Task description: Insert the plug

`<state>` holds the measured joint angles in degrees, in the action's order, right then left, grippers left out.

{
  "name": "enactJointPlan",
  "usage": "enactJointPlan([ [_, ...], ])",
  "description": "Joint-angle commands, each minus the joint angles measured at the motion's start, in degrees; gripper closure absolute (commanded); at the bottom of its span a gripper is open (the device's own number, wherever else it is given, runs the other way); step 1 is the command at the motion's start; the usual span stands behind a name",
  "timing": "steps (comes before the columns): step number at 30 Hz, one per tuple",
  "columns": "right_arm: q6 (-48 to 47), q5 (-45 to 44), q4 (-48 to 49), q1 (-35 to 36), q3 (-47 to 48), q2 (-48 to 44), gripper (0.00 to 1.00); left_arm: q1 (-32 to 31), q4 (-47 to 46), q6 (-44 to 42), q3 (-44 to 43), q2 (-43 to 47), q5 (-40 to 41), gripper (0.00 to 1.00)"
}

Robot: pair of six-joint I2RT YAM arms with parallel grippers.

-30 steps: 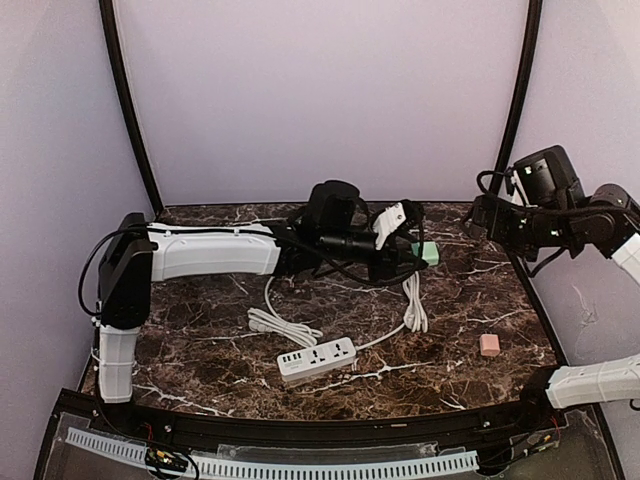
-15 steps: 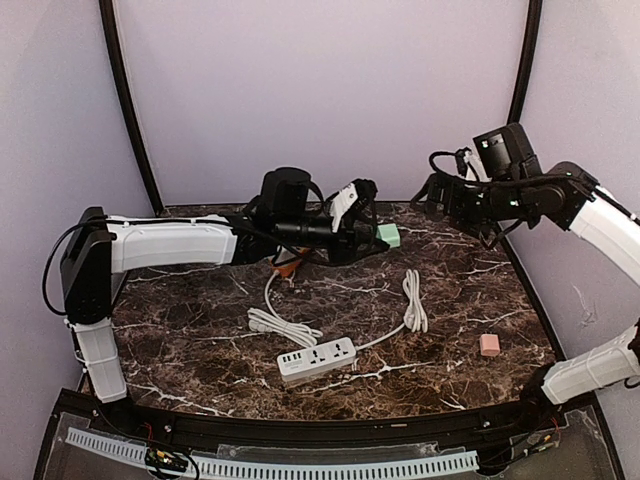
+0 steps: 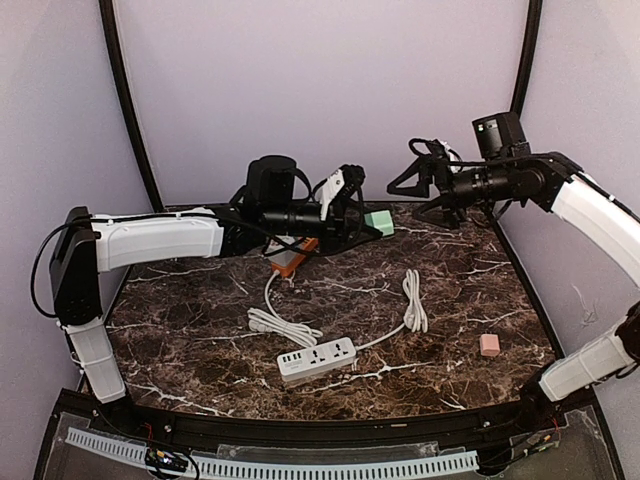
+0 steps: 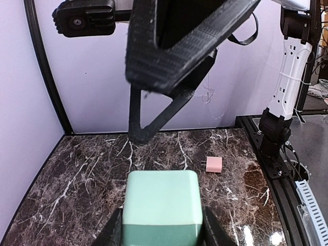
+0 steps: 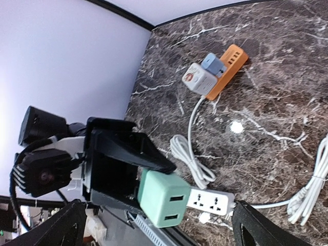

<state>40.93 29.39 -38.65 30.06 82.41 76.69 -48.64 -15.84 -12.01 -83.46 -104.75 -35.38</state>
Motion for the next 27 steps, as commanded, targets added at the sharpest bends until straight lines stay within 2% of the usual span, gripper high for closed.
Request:
enactJointPlan([
  [1, 0.53, 12.8, 2.31, -0.71, 1.25, 0.45, 0.01, -0.14, 1.33, -0.3, 0.64, 3.88, -2.91, 0.99],
  [6, 4.43, 14.97, 3.67, -0.84, -1.26, -0.84, 0.01, -0.12, 0.66, 1.93, 0.72, 5.1, -4.8, 0.99],
  [13, 13.79, 21.44, 12.43, -0.89, -7.48, -2.55, 0.05, -0.14, -0.89, 4.48, 0.95, 6.67, -6.25, 0.99],
  [19, 20.68, 22.9, 19.55, -0.88, -10.09, -3.63, 0.14, -0.17, -4.04, 8.11, 2.53, 7.77, -6.96, 0.99],
  [27, 24.89, 22.64, 19.55, -0.82, -10.84, -4.44, 0.26, -0.27, -5.95, 8.99, 3.33, 8.0, -7.44, 0.99],
])
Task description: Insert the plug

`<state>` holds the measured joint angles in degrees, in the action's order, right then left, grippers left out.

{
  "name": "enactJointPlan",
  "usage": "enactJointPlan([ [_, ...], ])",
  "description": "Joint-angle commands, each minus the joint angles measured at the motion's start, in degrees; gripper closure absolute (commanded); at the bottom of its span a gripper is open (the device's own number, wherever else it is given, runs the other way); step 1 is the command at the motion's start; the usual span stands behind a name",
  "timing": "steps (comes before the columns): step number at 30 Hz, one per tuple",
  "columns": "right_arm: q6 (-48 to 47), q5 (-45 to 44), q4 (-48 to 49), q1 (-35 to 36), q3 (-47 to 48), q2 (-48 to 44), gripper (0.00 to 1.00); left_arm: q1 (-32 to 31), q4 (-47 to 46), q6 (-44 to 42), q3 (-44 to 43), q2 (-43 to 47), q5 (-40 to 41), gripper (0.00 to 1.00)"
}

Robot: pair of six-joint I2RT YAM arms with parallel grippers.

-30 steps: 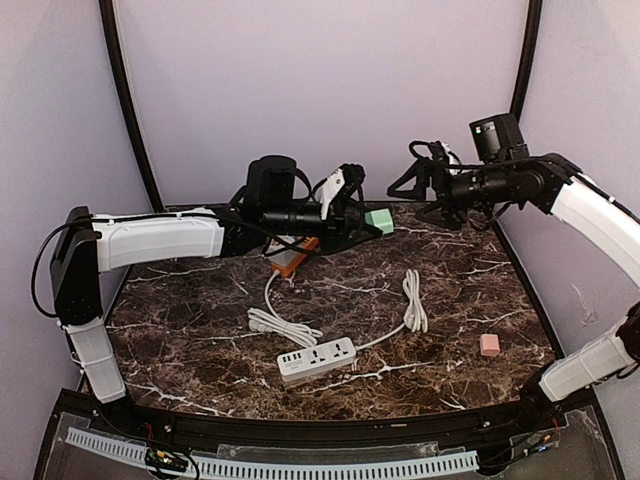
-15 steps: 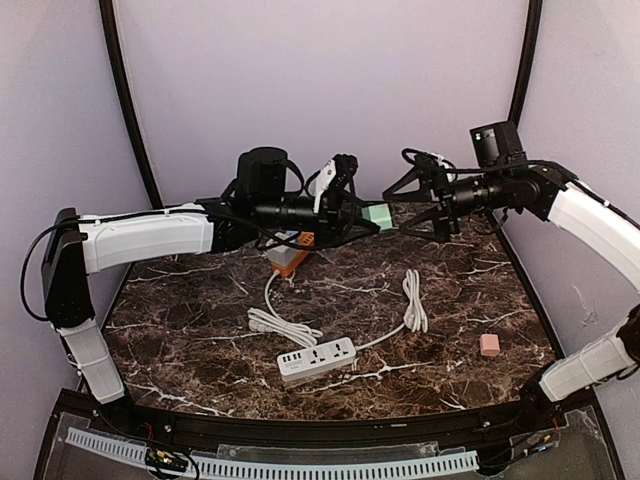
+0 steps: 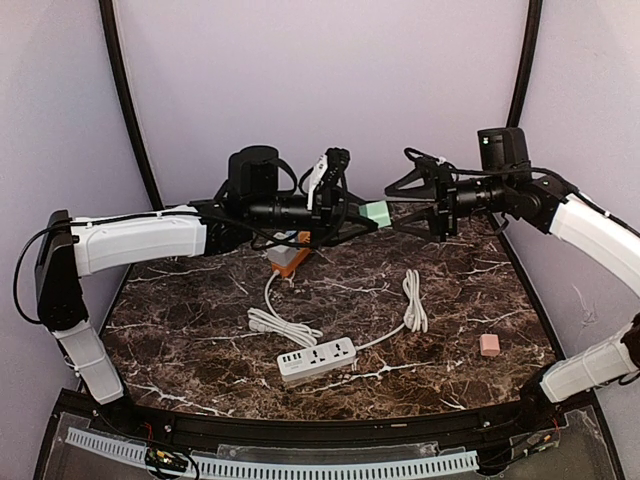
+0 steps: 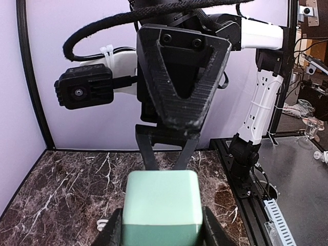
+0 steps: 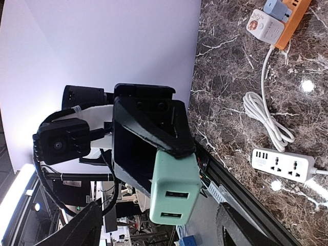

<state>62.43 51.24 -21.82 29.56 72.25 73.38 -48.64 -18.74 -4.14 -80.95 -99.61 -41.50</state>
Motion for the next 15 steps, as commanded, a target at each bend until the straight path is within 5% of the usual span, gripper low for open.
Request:
enactJointPlan([
  [1, 3.79, 0.79, 2.48, -0.22, -0.58, -1.07, 0.27, -0.37, -3.49, 1.18, 1.08, 2.9, -1.42, 0.99],
  [15, 4.37, 1.67, -1.07, 0.5, 2.41, 1.41, 0.49, -0.9, -3.91, 1.94, -1.4, -0.07, -3.1, 0.99],
])
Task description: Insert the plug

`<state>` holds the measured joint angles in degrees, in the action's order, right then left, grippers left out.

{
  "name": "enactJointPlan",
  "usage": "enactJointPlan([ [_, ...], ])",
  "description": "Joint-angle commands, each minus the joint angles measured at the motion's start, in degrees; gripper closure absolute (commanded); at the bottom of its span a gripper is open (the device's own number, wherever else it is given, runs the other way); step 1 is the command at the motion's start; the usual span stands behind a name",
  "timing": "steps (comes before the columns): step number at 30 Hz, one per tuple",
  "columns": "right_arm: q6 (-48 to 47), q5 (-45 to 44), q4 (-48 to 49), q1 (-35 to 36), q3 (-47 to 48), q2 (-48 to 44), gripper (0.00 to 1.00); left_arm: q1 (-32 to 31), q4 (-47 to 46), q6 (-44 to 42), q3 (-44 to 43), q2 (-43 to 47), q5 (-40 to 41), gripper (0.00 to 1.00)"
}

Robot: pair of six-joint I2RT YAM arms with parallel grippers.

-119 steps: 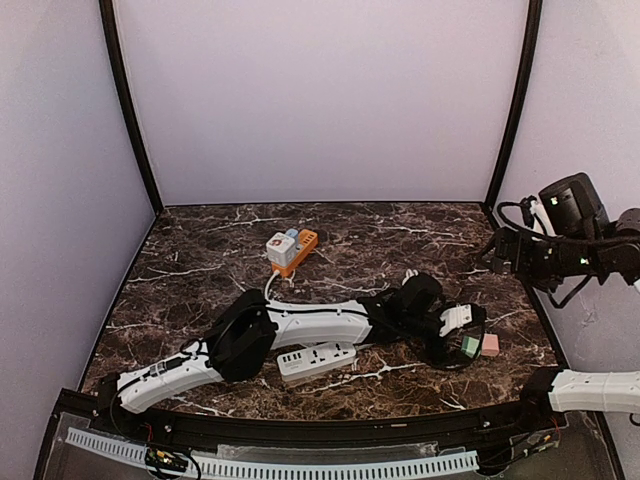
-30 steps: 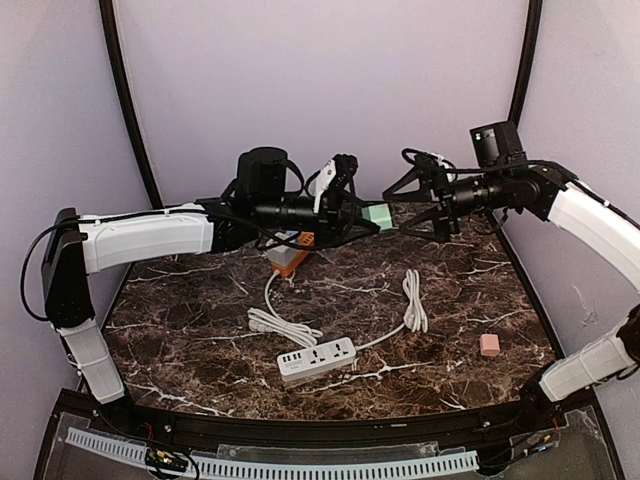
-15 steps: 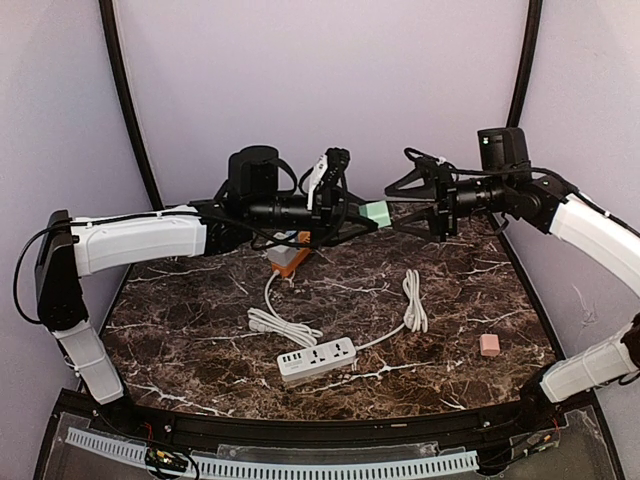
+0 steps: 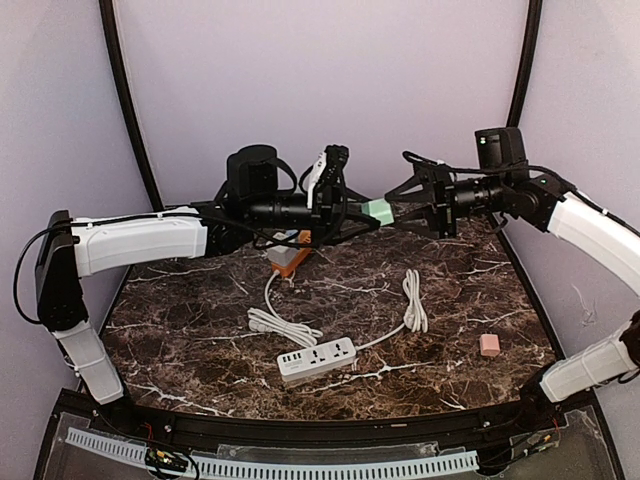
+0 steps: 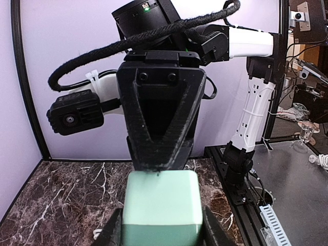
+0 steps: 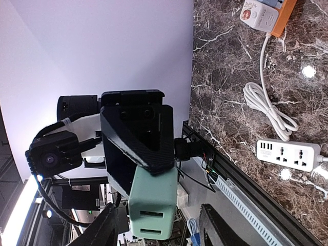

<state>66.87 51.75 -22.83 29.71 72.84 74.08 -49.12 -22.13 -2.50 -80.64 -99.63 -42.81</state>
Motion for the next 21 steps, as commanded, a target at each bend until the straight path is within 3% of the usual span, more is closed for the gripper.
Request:
enactJointPlan([
  [1, -0.11, 1.31, -0.1, 0.37, 1.91, 0.98, 0.5, -0.48, -0.49, 0.3, -1.89, -0.13, -1.82, 0.99],
  [15, -1.78, 2.33, -2.34, 0.7, 3.09, 2.73, 0.65, -1.46, 1.82, -0.21, -4.7, -2.94, -1.57, 0.99],
  [21, -2.05, 2.9, -3.0, 0.67, 3.19, 2.82, 0.64, -1.8, 2.8, -0.78, -5.62, -4.0, -1.16, 0.99],
])
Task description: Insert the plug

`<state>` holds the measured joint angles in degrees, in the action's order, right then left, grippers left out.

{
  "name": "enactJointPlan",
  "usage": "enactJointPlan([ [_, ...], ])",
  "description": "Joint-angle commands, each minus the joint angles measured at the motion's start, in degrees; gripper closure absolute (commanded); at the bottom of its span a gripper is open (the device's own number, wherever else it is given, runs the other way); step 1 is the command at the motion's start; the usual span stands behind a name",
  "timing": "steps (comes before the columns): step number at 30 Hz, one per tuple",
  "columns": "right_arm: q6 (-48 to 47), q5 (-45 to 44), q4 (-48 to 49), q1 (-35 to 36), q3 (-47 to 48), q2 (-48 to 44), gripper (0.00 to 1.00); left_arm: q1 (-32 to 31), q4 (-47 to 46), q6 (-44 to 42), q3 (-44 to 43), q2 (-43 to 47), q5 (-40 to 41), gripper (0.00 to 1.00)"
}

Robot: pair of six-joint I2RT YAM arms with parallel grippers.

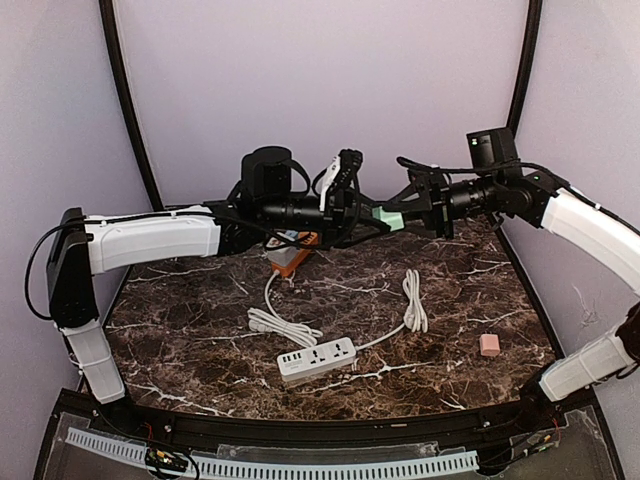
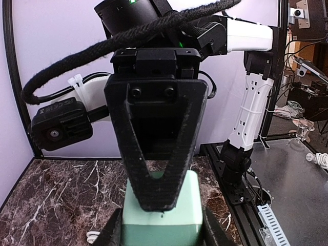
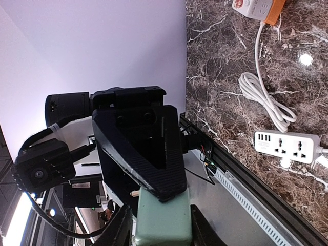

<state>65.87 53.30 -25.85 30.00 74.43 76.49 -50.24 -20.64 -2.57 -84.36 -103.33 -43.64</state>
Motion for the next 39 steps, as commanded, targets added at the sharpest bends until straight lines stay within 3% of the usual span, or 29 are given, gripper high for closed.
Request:
enactJointPlan([
  [1, -1.02, 1.41, -0.15, 0.41, 1.59, 0.35, 0.64, -0.71, 1.35, -0.8, -2.12, -0.39, -0.32, 0.99],
  [15, -1.51, 2.84, -1.95, 0.41, 1.77, -0.33, 0.7, -1.46, 2.85, -2.51, -3.08, -1.25, 1.41, 0.99],
  [18, -1.91, 3.21, -2.35, 0.4, 1.55, -0.35, 0.79, -1.68, 3.08, -2.88, -3.2, -1.36, 1.66, 0.99],
  [21, -2.26, 3.2, -2.6, 0.41, 1.33, -0.54, 0.94, -1.91, 3.53, -3.35, -3.41, -1.39, 1.73, 0.99],
  [22, -2.36, 3.14, -2.56, 0.39, 1.25, -0.67, 0.99, -1.94, 3.8, -3.39, -3.5, -1.37, 1.81, 0.95],
  [24, -2.76, 2.95, -2.67, 0.39, 1.37, -0.64, 1.0, -2.03, 4.0, -3.22, -3.37, -1.12, 2.33, 0.71],
  [25, -3.13, 2.89, -2.81, 0.36, 1.53, -0.59, 1.0, -2.16, 3.94, -3.23, -3.19, -0.76, 3.23, 0.48],
  [26, -3.89, 2.67, -3.32, 0.41, 1.96, -0.38, 1.0, -2.28, 3.81, -3.25, -2.41, -0.35, 4.29, 0.38],
  [27, -5.84, 2.38, -4.69, 0.41, 2.92, 0.04, 1.0, -2.47, 3.47, -3.55, -1.92, 0.44, 4.8, 0.16],
  [29, -9.92, 1.65, -8.78, 0.33, 5.63, 1.54, 1.0, -2.66, 3.49, -4.21, -0.64, 1.81, 6.19, 0.03],
  [39, -33.73, -11.24, -26.94, 0.32, 17.6, 7.67, 1.0, -2.69, 8.54, -4.38, 8.28, 10.3, 12.42, 0.01],
])
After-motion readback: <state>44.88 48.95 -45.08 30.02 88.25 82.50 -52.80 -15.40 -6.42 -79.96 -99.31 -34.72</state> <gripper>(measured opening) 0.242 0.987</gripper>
